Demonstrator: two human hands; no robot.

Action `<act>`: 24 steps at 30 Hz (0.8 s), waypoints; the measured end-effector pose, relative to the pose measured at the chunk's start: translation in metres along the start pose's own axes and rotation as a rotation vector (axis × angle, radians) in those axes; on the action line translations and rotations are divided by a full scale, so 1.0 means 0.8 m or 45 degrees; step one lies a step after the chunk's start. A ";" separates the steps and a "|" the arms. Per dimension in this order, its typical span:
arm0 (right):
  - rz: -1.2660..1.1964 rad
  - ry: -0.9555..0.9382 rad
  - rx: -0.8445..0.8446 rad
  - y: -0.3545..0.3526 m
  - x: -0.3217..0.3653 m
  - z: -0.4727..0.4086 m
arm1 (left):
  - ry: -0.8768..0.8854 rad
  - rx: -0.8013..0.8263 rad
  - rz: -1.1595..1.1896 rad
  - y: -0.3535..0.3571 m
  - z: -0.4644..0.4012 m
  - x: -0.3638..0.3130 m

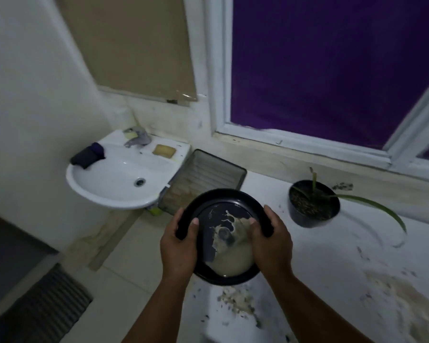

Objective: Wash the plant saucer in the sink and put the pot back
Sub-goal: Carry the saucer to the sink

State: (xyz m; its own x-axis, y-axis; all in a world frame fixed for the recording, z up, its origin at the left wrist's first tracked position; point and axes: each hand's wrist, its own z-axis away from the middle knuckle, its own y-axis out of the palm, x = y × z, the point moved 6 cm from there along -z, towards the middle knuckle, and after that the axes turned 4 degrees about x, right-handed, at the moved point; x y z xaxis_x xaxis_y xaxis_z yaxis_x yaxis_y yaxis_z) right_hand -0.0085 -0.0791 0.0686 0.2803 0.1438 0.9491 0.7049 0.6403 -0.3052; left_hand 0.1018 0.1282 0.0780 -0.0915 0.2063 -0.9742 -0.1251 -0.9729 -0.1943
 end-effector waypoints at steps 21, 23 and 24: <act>-0.066 -0.035 0.138 0.484 0.193 0.007 | -0.021 -0.160 0.028 -0.403 -0.305 -0.006; -0.043 -0.047 0.160 0.519 0.202 -0.003 | -0.046 -0.176 0.027 -0.422 -0.331 -0.003; -0.023 -0.051 0.167 0.534 0.206 -0.010 | -0.053 -0.179 0.025 -0.429 -0.345 -0.001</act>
State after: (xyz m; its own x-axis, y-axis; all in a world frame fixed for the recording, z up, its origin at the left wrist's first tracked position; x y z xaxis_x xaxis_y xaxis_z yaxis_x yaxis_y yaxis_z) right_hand 0.3439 0.2117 0.0938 0.2399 0.1595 0.9576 0.6179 0.7357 -0.2773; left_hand 0.4172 0.4332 0.1137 -0.1338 0.1882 -0.9730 0.0162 -0.9812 -0.1921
